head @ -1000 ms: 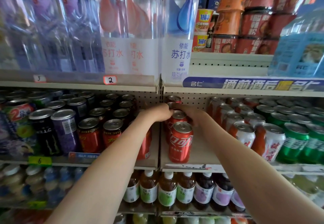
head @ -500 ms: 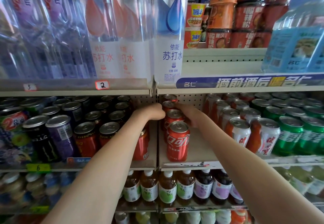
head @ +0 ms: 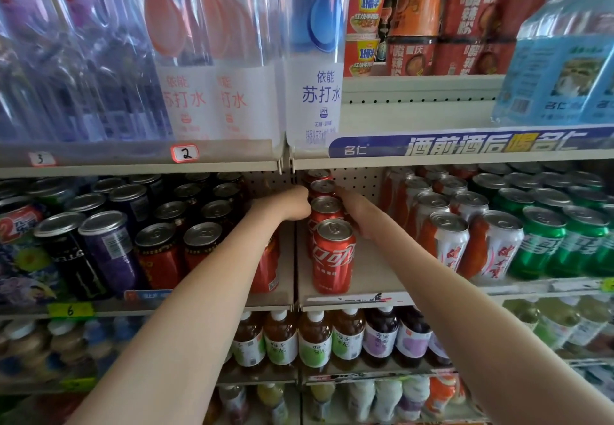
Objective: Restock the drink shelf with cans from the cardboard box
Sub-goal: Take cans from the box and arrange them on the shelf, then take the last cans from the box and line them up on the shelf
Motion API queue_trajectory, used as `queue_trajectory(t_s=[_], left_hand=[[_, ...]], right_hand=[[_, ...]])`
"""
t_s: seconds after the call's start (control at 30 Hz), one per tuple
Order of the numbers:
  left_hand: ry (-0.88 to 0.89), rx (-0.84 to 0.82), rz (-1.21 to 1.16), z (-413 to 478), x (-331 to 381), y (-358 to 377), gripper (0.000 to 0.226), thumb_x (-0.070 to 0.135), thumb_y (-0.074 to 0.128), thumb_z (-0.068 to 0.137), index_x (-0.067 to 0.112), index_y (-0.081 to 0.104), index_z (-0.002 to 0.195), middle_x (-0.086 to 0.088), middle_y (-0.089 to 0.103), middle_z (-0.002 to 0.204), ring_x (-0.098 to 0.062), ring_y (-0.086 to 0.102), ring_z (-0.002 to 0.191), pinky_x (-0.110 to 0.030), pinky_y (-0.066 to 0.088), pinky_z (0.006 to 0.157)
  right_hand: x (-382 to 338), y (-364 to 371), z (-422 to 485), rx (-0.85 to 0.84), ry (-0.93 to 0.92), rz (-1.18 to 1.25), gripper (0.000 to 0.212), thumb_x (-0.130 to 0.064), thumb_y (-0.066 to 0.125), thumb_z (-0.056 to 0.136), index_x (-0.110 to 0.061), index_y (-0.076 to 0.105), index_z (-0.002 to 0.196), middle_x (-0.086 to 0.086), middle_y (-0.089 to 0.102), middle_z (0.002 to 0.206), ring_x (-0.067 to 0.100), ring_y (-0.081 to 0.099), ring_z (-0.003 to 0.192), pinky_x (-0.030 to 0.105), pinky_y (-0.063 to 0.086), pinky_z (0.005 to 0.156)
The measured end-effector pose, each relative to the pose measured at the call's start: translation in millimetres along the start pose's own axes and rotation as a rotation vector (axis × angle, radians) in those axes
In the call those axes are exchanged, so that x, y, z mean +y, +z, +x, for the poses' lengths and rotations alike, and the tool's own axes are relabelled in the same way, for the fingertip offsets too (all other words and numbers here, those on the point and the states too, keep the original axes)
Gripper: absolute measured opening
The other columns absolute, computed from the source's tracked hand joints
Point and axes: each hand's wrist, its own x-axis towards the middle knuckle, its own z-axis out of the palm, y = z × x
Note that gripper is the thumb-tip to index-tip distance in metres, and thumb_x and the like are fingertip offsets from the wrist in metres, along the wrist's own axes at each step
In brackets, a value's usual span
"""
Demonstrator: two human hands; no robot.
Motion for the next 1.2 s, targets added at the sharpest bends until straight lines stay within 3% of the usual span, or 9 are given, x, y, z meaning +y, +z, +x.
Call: queue_trajectory(t_s=[0.17,0.27,0.37,0.5,0.7,0.83,0.93,1.03,1.2], left_hand=[[0.012,0.312,-0.371,-30.7,18.6,11.5,0.039,0.020,0.034,0.101,0.007,0.041,0.137,-0.018,0.050,0.135,-0.033,0.050,0.121,-0.037,0.040,0.098],[-0.071,0.242,-0.866,-51.7,29.4,34.6,0.056,0.039,0.032,0.102,0.013,0.020,0.150,-0.011,0.030,0.153,-0.027,0.034,0.138,-0.037,0.029,0.112],[-0.122,0.183,-1.106,-55.9,31.4,57.6,0.052,0.037,0.038,0.100,0.017,0.026,0.146,-0.012,0.043,0.144,-0.029,0.048,0.126,-0.043,0.039,0.105],[-0.085,0.174,-1.158,-52.6,27.9,63.0,0.048,0.036,0.040,0.098,0.022,0.033,0.143,-0.011,0.050,0.138,-0.030,0.055,0.118,-0.048,0.043,0.102],[-0.073,0.139,-1.184,-57.4,22.0,63.8,0.055,0.043,0.036,0.099,0.025,0.023,0.150,-0.009,0.043,0.146,-0.029,0.048,0.127,-0.049,0.039,0.106],[0.079,0.377,-0.986,-85.6,30.6,66.4,0.050,0.037,0.030,0.103,0.016,0.028,0.147,0.001,0.039,0.145,-0.011,0.038,0.129,-0.026,0.032,0.106],[0.240,0.637,-0.802,-116.0,29.4,74.0,0.038,0.020,0.039,0.101,0.008,0.042,0.137,-0.002,0.046,0.138,-0.006,0.040,0.125,-0.019,0.032,0.104],[0.379,0.798,-0.667,-139.4,12.6,93.7,0.025,0.005,0.048,0.094,0.004,0.053,0.118,0.000,0.052,0.113,-0.008,0.051,0.107,-0.018,0.042,0.094],[0.329,0.873,-0.549,-168.6,-25.6,142.7,0.013,0.004,0.046,0.091,0.000,0.055,0.098,0.001,0.050,0.095,-0.006,0.051,0.085,-0.011,0.041,0.077]], right_hand=[[18.4,4.1,-33.7,-0.013,-0.042,0.242,0.045,-0.049,0.038,0.096,-0.014,0.065,0.103,0.012,0.071,0.100,0.025,0.068,0.088,0.038,0.052,0.089],[30.5,9.5,-54.0,-0.012,-0.012,0.410,0.049,-0.047,0.029,0.100,-0.012,0.064,0.098,0.010,0.072,0.082,0.021,0.068,0.071,0.031,0.053,0.071],[36.7,15.9,-67.4,-0.007,0.029,0.562,0.053,-0.050,0.031,0.098,-0.010,0.065,0.098,0.010,0.073,0.076,0.022,0.069,0.069,0.031,0.051,0.071],[33.5,24.8,-75.6,0.012,0.037,0.609,0.050,-0.047,0.032,0.098,-0.010,0.064,0.090,0.007,0.071,0.063,0.017,0.067,0.052,0.028,0.049,0.063],[31.9,31.7,-87.6,0.090,0.023,0.642,0.051,-0.049,0.030,0.098,-0.010,0.063,0.097,0.008,0.073,0.072,0.018,0.069,0.061,0.027,0.050,0.062],[46.4,34.3,-101.9,0.432,-0.179,0.413,0.038,-0.031,0.045,0.095,-0.009,0.054,0.125,0.004,0.062,0.115,0.018,0.060,0.103,0.021,0.047,0.073],[62.7,37.1,-139.7,0.584,-0.519,0.112,0.022,-0.015,0.049,0.090,-0.010,0.054,0.110,0.001,0.056,0.106,0.007,0.052,0.094,0.012,0.041,0.079],[87.2,41.8,-169.3,0.508,-0.720,-0.035,0.009,-0.011,0.050,0.086,-0.016,0.049,0.094,-0.003,0.049,0.089,0.014,0.048,0.084,0.026,0.041,0.076],[129.1,61.4,-178.9,0.222,-0.778,-0.211,0.009,-0.018,0.048,0.084,-0.021,0.046,0.092,-0.004,0.047,0.084,0.016,0.047,0.078,0.027,0.041,0.069]])
